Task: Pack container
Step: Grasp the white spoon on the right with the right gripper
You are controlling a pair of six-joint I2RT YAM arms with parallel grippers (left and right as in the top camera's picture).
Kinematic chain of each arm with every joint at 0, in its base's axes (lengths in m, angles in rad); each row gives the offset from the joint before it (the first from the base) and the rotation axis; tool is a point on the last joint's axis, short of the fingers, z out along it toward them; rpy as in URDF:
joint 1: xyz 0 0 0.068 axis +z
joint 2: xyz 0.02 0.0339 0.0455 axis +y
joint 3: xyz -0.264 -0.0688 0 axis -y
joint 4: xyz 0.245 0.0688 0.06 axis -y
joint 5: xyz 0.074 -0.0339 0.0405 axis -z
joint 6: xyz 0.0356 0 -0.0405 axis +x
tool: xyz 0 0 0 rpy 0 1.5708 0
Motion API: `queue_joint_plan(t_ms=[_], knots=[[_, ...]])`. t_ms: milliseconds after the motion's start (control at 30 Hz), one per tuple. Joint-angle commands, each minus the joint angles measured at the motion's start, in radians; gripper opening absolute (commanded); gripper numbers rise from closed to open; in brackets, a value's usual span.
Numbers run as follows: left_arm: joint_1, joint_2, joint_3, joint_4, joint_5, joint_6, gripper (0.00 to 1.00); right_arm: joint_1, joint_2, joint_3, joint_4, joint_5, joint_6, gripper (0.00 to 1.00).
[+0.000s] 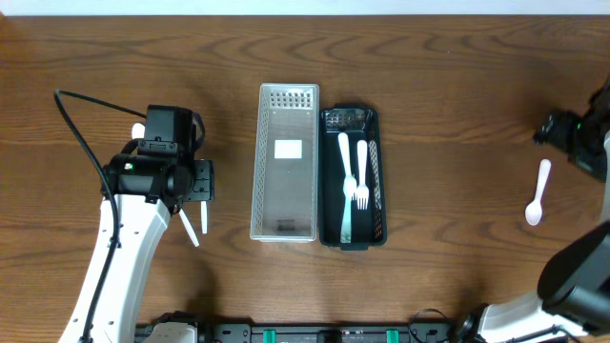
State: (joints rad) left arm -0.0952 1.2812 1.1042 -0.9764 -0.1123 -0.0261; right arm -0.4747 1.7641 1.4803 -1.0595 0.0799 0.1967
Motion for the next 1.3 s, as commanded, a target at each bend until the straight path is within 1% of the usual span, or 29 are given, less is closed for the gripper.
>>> queue_joint_plan(t_ms=[0, 233, 367, 667, 767, 833, 900, 967, 1167, 1233, 1267], knots=[[0.001, 0.006, 0.013, -0.003, -0.008, 0.002, 0.66, -0.039, 0.06, -0.084, 0.046, -0.018, -0.066, 0.96], [0.001, 0.006, 0.013, -0.002, -0.008, 0.002, 0.66, -0.064, 0.175, -0.19, 0.159, -0.019, -0.116, 0.97], [0.001, 0.006, 0.013, -0.002, -0.008, 0.002, 0.66, -0.064, 0.227, -0.228, 0.196, -0.074, -0.116, 0.96], [0.001, 0.006, 0.013, -0.002, -0.008, 0.002, 0.66, -0.064, 0.25, -0.248, 0.237, -0.088, -0.116, 0.95], [0.001, 0.006, 0.013, -0.002, -0.008, 0.002, 0.66, -0.064, 0.25, -0.248, 0.238, -0.088, -0.116, 0.87], [0.001, 0.006, 0.013, -0.002, -0.008, 0.002, 0.66, -0.064, 0.25, -0.248, 0.237, -0.088, -0.116, 0.79], [0.001, 0.006, 0.013, -0.002, -0.008, 0.002, 0.66, -0.064, 0.25, -0.248, 0.237, -0.088, -0.116, 0.65], [0.001, 0.006, 0.013, -0.002, -0.008, 0.002, 0.66, -0.064, 0.25, -0.248, 0.236, -0.089, -0.115, 0.56], [0.001, 0.006, 0.013, -0.002, -0.008, 0.002, 0.66, -0.064, 0.25, -0.248, 0.236, -0.089, -0.096, 0.36], [0.001, 0.006, 0.013, -0.002, -0.008, 0.002, 0.66, -0.064, 0.25, -0.248, 0.234, -0.089, -0.097, 0.34], [0.001, 0.006, 0.013, -0.002, -0.008, 0.002, 0.66, -0.064, 0.25, -0.248, 0.233, -0.089, -0.097, 0.32]])
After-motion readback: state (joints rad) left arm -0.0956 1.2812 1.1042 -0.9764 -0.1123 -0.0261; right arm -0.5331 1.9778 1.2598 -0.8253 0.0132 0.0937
